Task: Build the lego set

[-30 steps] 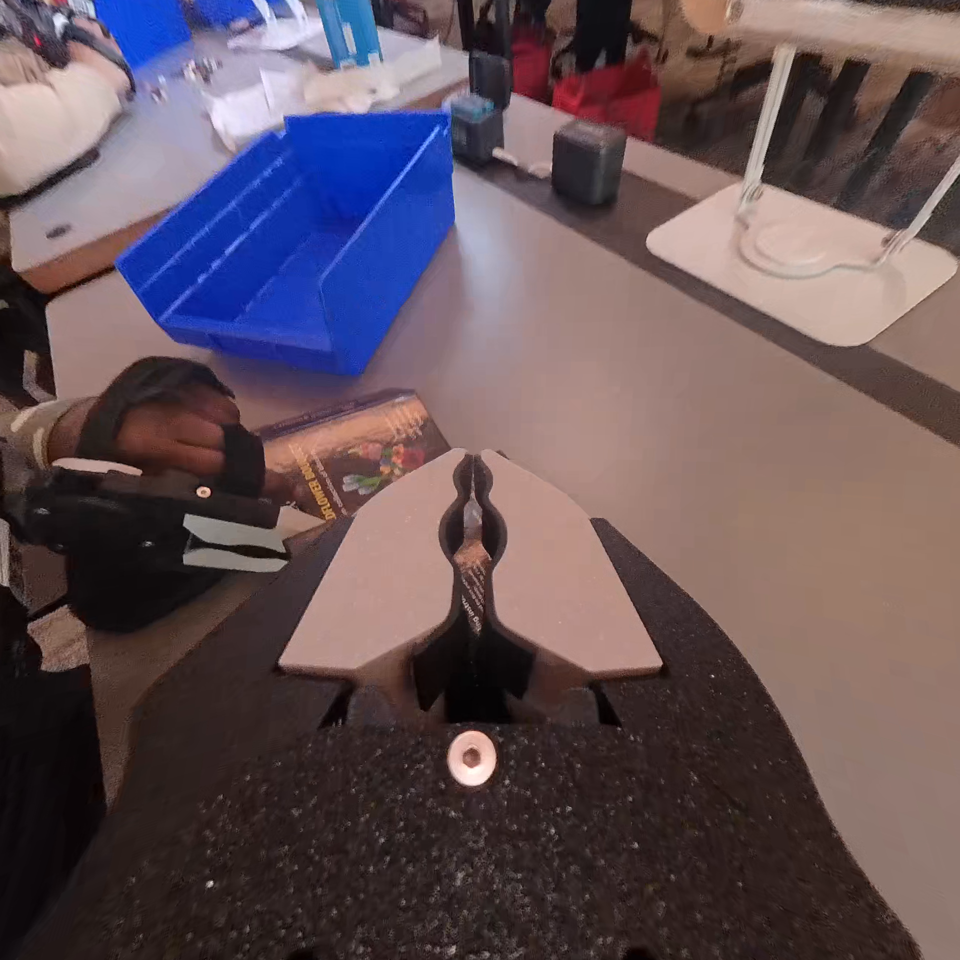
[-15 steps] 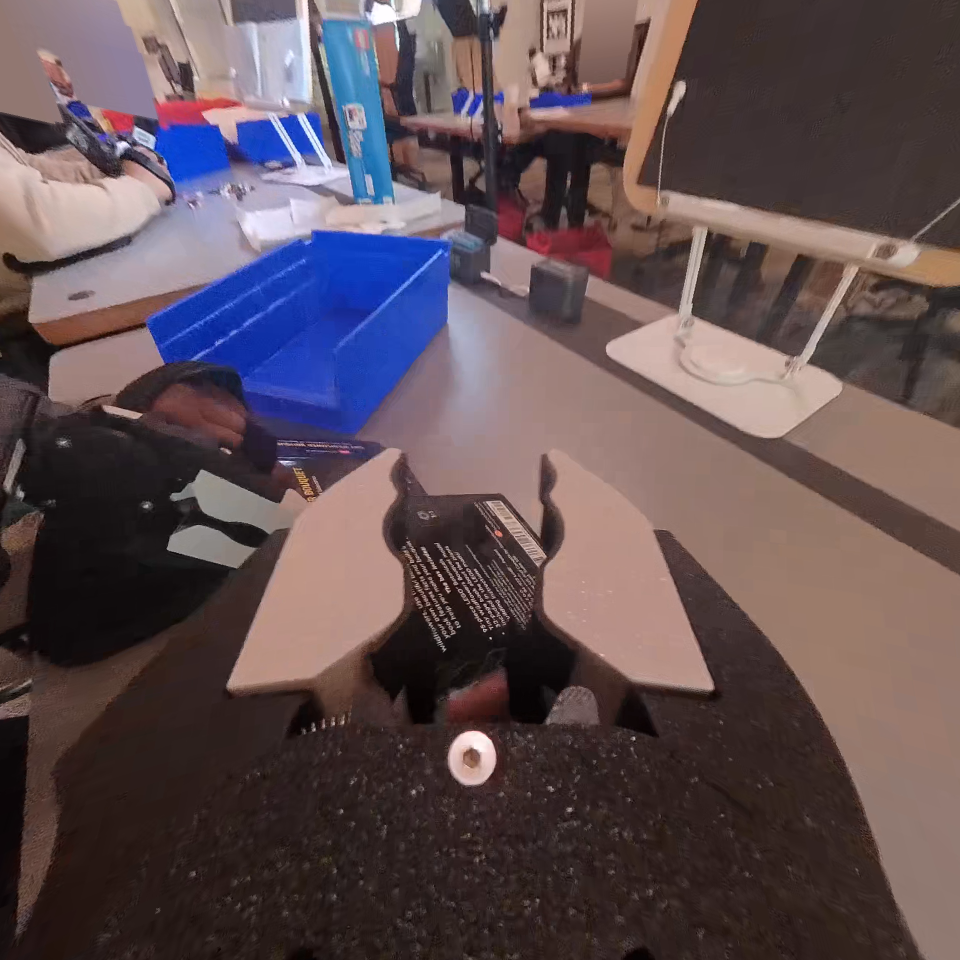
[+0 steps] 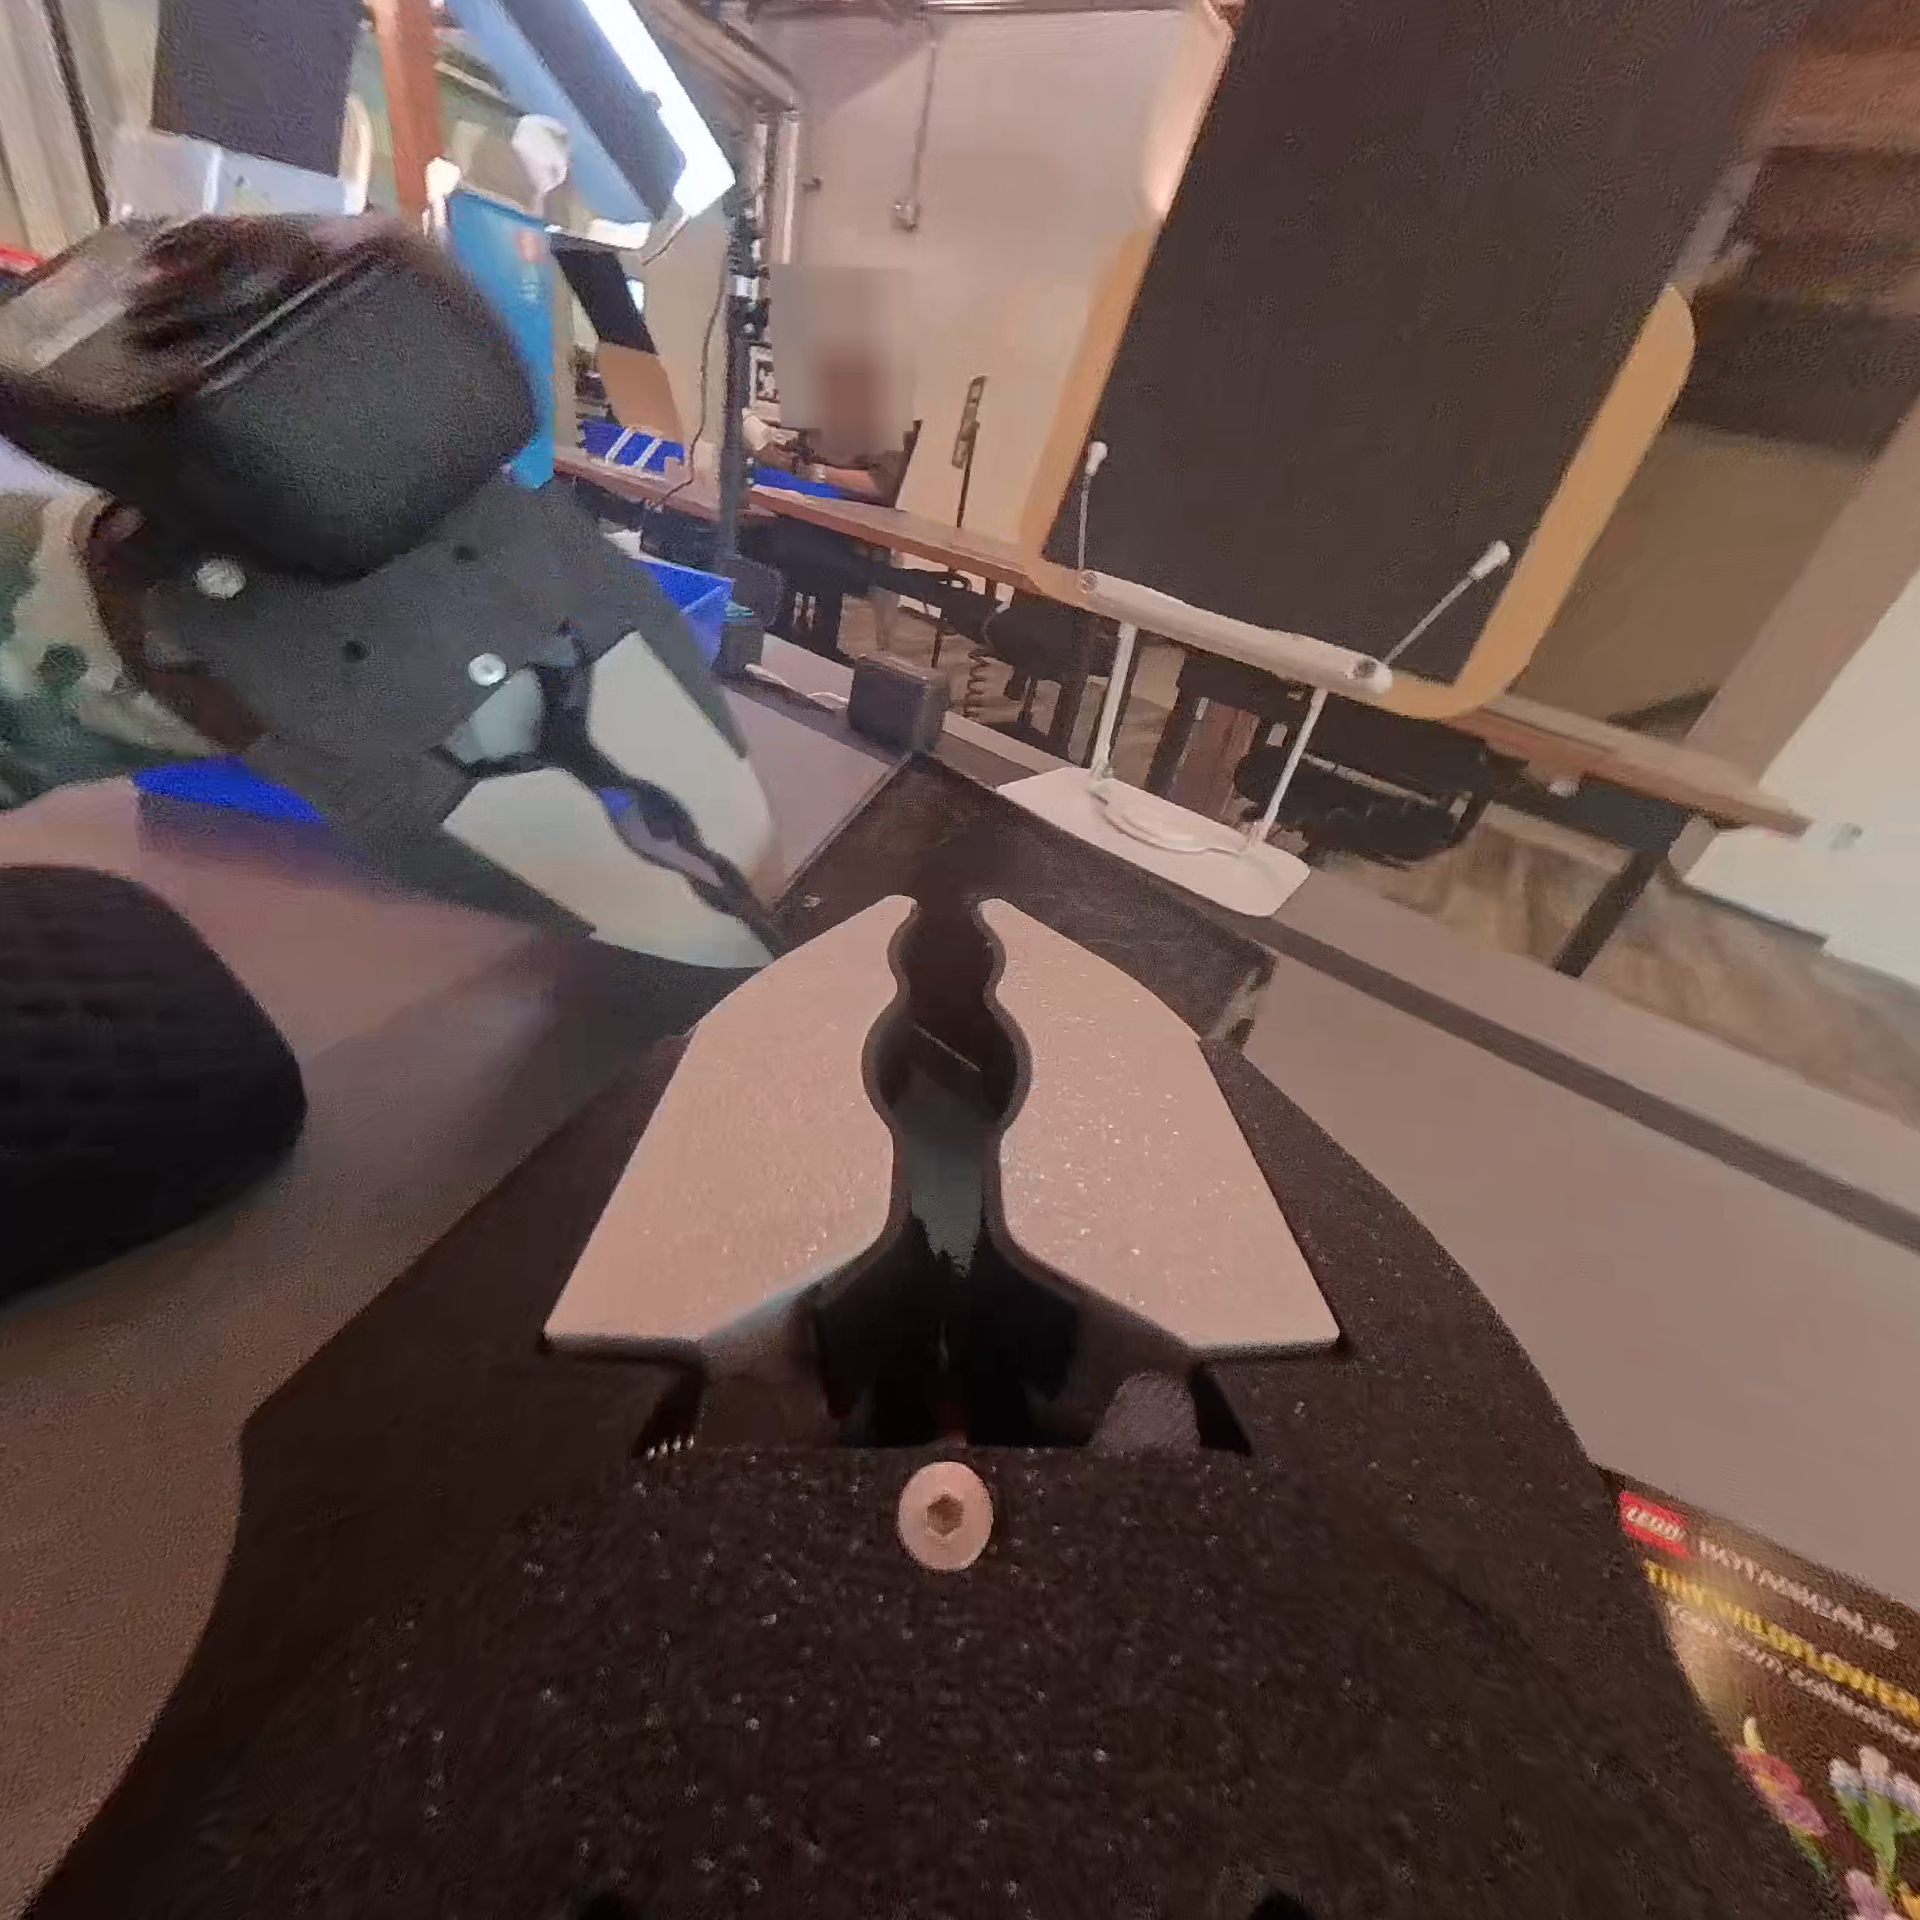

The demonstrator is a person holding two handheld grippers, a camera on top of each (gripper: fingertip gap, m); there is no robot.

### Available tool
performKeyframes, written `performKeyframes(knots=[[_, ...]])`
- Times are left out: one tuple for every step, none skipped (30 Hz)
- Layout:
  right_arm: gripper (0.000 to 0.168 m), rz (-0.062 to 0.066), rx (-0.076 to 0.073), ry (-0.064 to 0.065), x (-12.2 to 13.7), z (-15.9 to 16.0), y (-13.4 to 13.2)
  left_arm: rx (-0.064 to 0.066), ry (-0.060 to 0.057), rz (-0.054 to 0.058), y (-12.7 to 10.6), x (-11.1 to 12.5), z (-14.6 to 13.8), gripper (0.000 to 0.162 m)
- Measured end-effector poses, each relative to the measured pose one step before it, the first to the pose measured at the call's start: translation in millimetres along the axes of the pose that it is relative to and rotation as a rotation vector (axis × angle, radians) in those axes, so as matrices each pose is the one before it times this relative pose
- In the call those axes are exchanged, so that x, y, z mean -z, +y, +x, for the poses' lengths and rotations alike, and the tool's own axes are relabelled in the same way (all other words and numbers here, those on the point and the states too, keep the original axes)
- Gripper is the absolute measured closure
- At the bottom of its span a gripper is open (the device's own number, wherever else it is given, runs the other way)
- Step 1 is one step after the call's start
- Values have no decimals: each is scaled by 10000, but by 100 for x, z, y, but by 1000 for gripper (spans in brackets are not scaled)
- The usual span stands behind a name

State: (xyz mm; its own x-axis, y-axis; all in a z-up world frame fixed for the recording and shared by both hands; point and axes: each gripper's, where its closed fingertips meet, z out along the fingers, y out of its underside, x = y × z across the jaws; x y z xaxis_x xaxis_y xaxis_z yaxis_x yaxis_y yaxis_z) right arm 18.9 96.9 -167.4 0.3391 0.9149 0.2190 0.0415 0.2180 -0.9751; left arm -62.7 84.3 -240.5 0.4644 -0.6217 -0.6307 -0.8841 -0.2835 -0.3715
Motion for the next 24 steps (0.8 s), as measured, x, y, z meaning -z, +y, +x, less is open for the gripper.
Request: performKeyframes(knots=[[161,-159,983,-7,-149,-1057,258,49,52,-21,-65,-48,-38,159],[161,-363,1432,91,-266,-780,510,54,75,-12,-43,-16,-64,159],[161,-388,1531,204,-370,-438,515,65,105,-4,-16,-3,-87,159],[161,-310,1227,246,-399,-155,361,69,161,10,3,9,-65,158],[162,-155,803,159,-378,-9,174,64,182,19,4,17,-74,158],[162,-88,571,14,-377,-9,89,76,155,21,12,25,-139,158],[161,-178,521,59,-404,158,168,100,146,18,6,29,-186,158],[161,-267,583,24,-427,139,269,92,168,11,-3,18,-149,158],[160,-277,599,3,-420,85,274,56,141,7,-1,13,-135,158],[159,-203,539,61,-354,93,214,32,96,0,-15,13,-149,158],[159,-132,437,54,-277,54,148,20,84,-4,-3,1,-88,158],[159,-66,318,-58,-200,-126,46,13,64,-2,0,-1,-48,158],[159,-11,205,-141,-140,-243,-21,18,40,2,1,-9,-29,158],[160,9,119,-74,-142,-168,-10,23,32,3,-3,2,-18,158],[161,5,113,-67,-102,-135,22,11,28,0,3,-9,7,158],[161,-46,99,-40,-116,-75,102,0,17,-2,1,-2,-2,158],[161,-94,96,-18,-96,-5,160,-5,8,0,2,-11,-12,158],[161,-114,79,-30,72,61,175,-14,11,2,-2,-1,4,158],[161,-52,51,-33,-66,-35,97,-15,1,3,0,-10,-5,158],[162,23,27,-11,9,22,-32,7,0,7,-7,-2,-12,158],[162,-34,9,-35,18,-15,17,34,22,14,-6,0,-3,158],[163,-18,10,-25,53,-13,-19,40,22,17,11,-5,-21,158],[163,-9,19,-18,59,-71,11,33,12,15,5,-4,-34,158],[163,-7,26,-6,43,-32,-76,28,15,10,7,-10,-25,158]])
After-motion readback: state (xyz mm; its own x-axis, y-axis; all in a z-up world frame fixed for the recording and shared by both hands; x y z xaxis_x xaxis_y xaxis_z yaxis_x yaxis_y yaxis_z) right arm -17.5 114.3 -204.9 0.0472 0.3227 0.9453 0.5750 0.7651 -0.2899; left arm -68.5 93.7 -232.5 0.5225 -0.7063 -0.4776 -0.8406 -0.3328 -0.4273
